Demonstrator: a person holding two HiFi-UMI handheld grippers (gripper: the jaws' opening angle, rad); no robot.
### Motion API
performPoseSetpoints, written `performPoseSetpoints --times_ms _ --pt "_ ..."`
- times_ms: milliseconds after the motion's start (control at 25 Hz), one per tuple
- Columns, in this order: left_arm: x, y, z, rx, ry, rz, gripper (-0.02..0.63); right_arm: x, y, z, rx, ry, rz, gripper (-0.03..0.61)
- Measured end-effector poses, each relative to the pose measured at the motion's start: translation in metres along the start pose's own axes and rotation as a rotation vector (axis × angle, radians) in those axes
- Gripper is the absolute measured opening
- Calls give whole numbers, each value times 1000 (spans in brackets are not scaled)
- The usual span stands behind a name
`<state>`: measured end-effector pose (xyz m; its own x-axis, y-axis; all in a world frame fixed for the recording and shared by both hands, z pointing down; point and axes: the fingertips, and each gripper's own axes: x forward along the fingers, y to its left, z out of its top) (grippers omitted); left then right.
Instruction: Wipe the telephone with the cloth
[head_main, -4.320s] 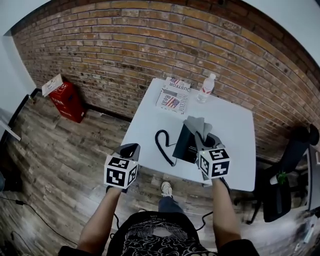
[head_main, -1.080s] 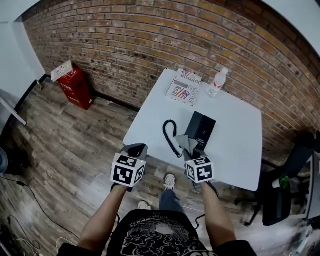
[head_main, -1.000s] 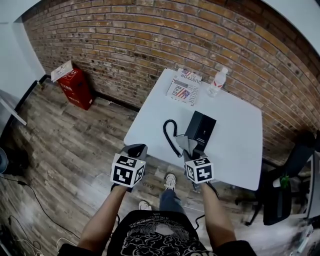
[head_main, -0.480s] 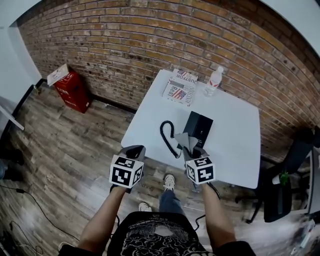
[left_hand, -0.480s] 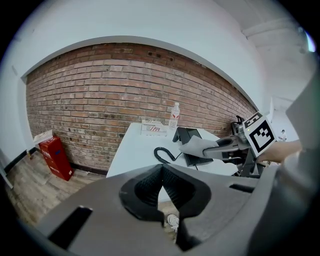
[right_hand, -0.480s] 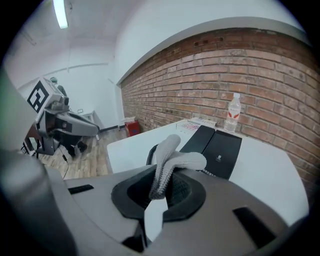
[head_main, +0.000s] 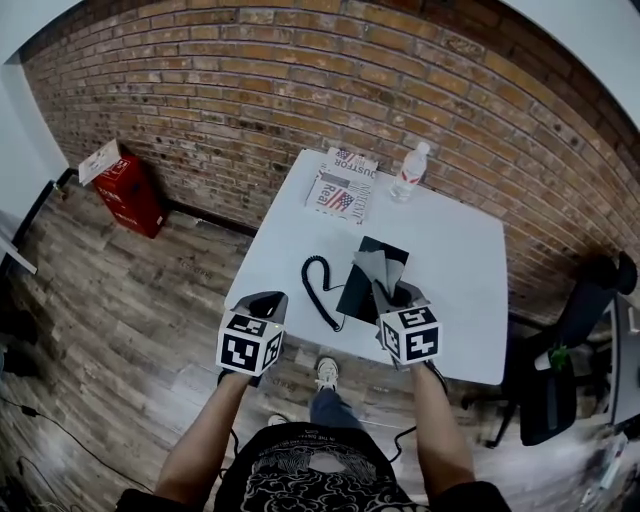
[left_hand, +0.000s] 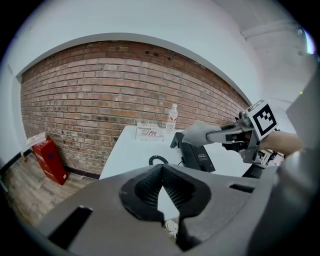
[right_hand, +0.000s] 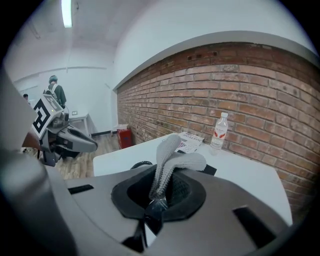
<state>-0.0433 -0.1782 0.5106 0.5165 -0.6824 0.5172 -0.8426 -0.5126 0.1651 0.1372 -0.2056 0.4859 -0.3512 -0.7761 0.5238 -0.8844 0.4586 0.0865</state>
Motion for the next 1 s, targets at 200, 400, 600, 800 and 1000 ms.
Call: performPoseSetpoints --times_ms 200,400,600,800,1000 --pt "22 -5 17 4 -4 -13 6 1 -28 21 -15 -26 -20 9" --pt "43 -6 30 0 -6 -15 6 9 -58 32 -30 -28 -34 9" --pt "61 -4 38 -3 1 -9 6 27 -83 33 -52 11 -14 9" --pt "72 1 43 -8 9 0 6 47 -94 27 -49 75 45 10" --pt "75 9 45 -18 13 17 6 63 -89 20 -89 151 114 11"
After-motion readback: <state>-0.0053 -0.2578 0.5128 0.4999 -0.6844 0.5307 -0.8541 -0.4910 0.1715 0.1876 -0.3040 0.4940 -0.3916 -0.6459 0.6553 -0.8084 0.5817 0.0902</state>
